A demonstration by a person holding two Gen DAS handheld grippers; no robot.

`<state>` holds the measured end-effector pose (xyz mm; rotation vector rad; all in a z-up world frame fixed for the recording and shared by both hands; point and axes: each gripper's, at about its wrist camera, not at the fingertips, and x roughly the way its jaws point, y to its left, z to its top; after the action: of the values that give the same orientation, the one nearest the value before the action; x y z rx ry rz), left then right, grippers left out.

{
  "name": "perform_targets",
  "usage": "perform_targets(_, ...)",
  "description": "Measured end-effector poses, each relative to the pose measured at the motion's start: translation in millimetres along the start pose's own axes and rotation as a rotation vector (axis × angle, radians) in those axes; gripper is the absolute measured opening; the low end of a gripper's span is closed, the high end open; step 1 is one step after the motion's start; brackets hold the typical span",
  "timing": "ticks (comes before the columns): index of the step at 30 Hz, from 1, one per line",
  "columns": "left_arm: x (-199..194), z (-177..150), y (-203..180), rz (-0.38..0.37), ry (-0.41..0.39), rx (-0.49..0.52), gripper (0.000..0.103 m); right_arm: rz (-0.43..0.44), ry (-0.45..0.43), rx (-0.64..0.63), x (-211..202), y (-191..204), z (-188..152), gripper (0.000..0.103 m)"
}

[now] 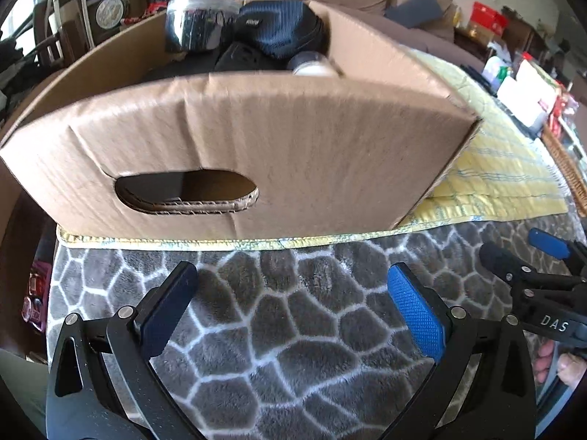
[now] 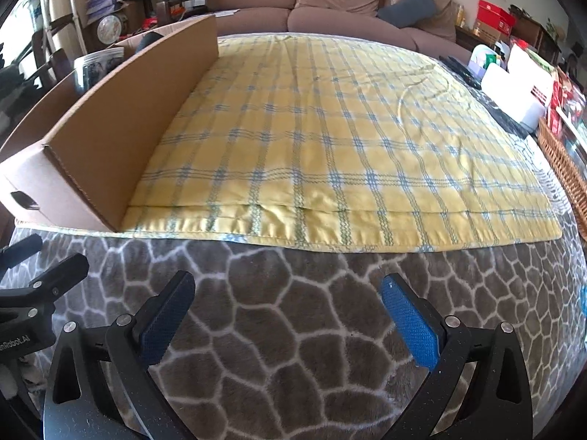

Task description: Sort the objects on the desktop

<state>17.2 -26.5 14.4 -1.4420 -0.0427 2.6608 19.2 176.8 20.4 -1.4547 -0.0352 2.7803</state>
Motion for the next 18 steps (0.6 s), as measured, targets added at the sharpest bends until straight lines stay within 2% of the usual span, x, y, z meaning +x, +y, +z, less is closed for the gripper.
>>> perform_targets(4, 3, -2, -3, 0.019, -0.022, 0.007, 0.103, -0.016, -0.008, 0.024, 4, -3, -4, 0.103)
perform_targets(8, 9, -4, -14, 0.071, -0.014, 0.04, 0.103, -0.016, -0.019, 0.03, 7, -2, -8, 0.103)
perform_targets(18, 11, -3, -15, 0.069, -0.015, 0.035, 0.103, -0.006, -0.026, 0.039, 5, -2, -10, 0.103)
